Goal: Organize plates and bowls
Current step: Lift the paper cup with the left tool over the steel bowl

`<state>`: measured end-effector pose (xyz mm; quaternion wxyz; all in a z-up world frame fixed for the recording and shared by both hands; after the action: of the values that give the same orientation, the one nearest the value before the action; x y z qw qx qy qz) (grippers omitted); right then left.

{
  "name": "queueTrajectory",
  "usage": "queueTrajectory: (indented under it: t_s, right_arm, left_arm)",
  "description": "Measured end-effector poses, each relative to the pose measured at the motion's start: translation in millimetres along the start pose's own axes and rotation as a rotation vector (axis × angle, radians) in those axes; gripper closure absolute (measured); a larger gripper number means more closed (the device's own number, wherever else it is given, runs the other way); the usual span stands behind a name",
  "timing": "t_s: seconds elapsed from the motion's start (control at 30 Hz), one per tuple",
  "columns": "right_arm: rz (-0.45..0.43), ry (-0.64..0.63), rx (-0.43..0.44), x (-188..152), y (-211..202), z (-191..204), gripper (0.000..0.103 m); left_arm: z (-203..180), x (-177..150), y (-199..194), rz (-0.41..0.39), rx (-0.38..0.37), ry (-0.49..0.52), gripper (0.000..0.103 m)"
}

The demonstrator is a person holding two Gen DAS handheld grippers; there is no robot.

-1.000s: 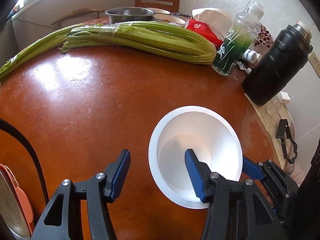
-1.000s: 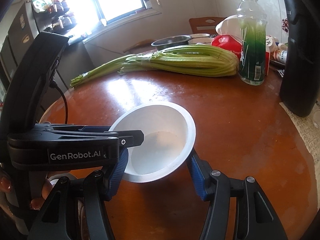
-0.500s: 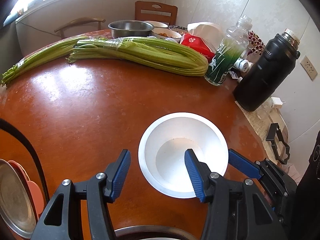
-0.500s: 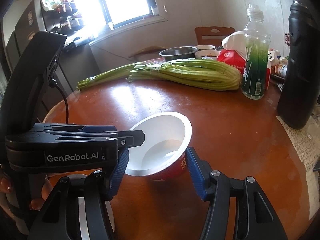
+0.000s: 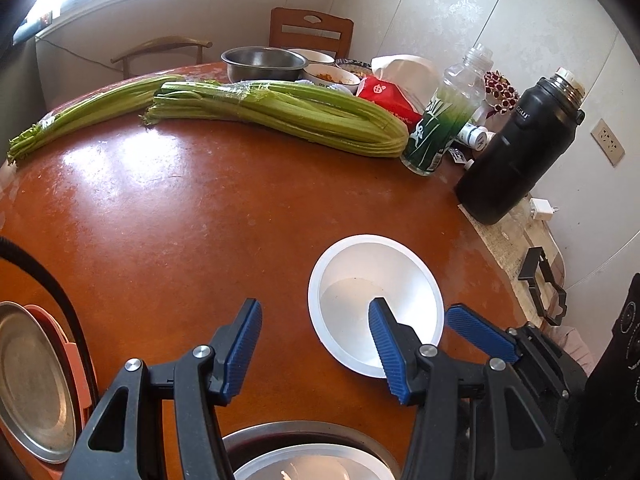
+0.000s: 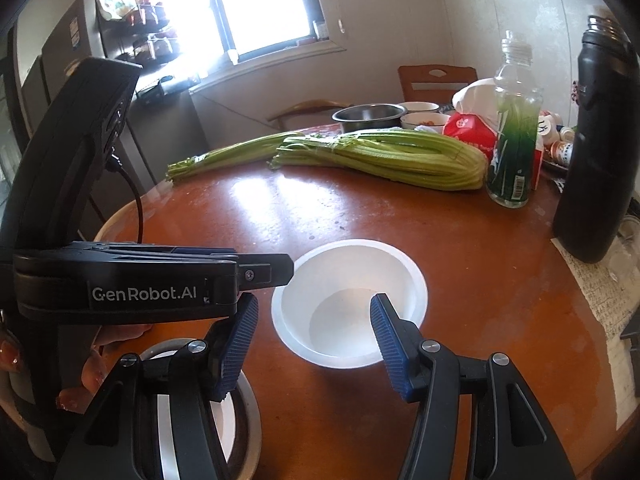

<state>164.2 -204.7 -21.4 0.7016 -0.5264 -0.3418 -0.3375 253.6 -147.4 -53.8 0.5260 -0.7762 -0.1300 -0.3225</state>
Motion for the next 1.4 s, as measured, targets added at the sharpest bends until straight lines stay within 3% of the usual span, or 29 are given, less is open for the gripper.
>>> queueTrajectory:
  t_s: [0.13, 0.2, 0.43, 0.63, 0.97, 1.4]
  right_arm:
    - [0.018, 0.020, -0.095, -2.7, 3.8, -30.8, 0.042]
    - [0.049, 0.044, -0.101, -7.6, 10.1, -42.7, 0.042]
    - [0.123, 0.063, -0.031, -25.1, 30.6, -42.5, 0.042]
    - [0.125, 0.036, 0.009, -27.5, 34.5, -27.3, 0.041]
    - [0.077, 0.009, 0.024, -12.9, 20.8, -11.4, 0.041]
    - [-0.012, -0.056, 0.068, 9.9, -27.4, 36.2, 0.041]
  left_arm:
    - [-0.4, 1.7, 8.0, 0.007, 0.008, -0.003, 0.047]
    - [-3.2, 0.9, 13.0, 0.016, 0.004, 0.003, 0.047]
    - [-8.5, -6.9, 39.4, 0.083, -0.004, -0.003, 0.047]
    - [-20.0, -14.0, 53.4, 0.132, -0.081, -0.019, 0.050]
    - [-20.5, -6.3, 29.8, 0.073, -0.064, 0.000, 0.050]
    - [-20.2, -1.6, -53.0, -0.065, -0.024, 0.039, 0.050]
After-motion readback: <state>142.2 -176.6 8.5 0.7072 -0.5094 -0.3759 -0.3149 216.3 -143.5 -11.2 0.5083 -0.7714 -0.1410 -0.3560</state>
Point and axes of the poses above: each gripper's, at about its wrist camera, not at the fingertips, and y roughly the way its jaws point, z to its left, x to its top, the point moved 7 cm from there along y, roughly the way its jaws point, and after that the axes turned 9 degrees about -z, right-handed, at the moved point
